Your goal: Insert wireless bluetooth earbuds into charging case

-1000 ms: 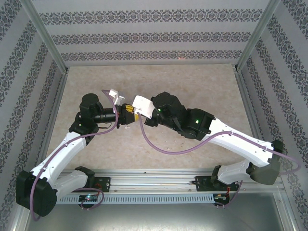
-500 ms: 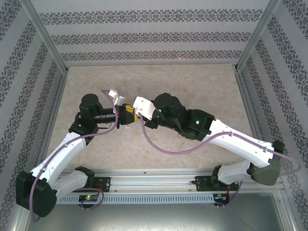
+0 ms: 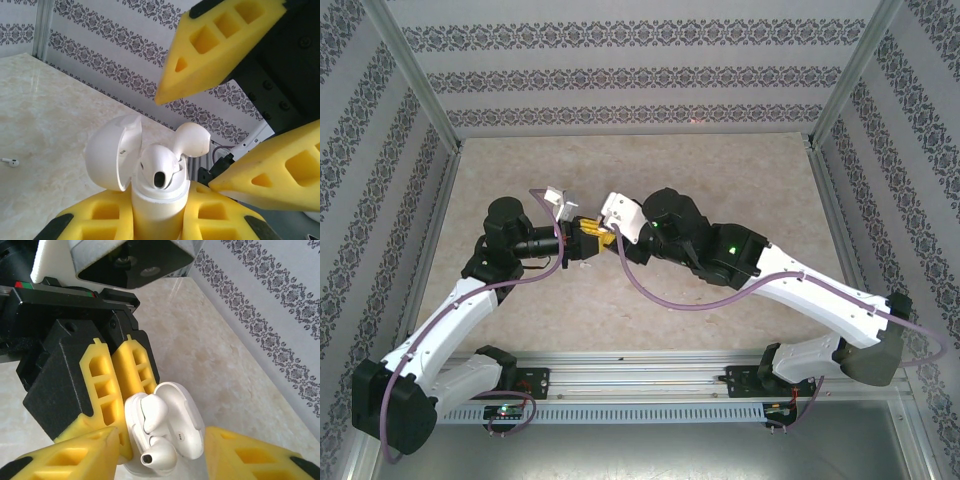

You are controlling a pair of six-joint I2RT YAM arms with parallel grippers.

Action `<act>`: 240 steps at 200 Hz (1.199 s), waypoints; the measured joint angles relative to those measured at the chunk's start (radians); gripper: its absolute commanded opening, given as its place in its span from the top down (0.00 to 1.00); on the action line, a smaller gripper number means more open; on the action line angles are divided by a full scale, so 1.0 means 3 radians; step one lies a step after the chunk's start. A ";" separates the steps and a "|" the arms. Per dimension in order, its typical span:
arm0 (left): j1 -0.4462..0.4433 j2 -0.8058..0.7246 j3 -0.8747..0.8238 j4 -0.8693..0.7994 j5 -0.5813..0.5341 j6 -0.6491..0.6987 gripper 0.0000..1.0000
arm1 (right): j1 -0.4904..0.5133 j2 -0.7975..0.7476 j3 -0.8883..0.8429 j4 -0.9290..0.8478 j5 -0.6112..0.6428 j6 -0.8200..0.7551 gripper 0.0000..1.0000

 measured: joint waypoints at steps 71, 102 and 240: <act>0.0000 -0.0017 0.0000 -0.0001 -0.0254 0.0011 1.00 | -0.0093 -0.0029 0.0080 -0.0100 -0.0284 0.0308 0.41; 0.0000 -0.0028 0.0000 -0.0013 -0.0359 0.0014 1.00 | -0.0239 -0.0080 0.0117 -0.0100 -0.0406 0.0573 0.40; 0.0000 0.0010 -0.0088 0.0399 -0.0206 -0.0123 1.00 | -0.1088 -0.0009 0.0362 -0.0041 -0.1462 0.2244 0.50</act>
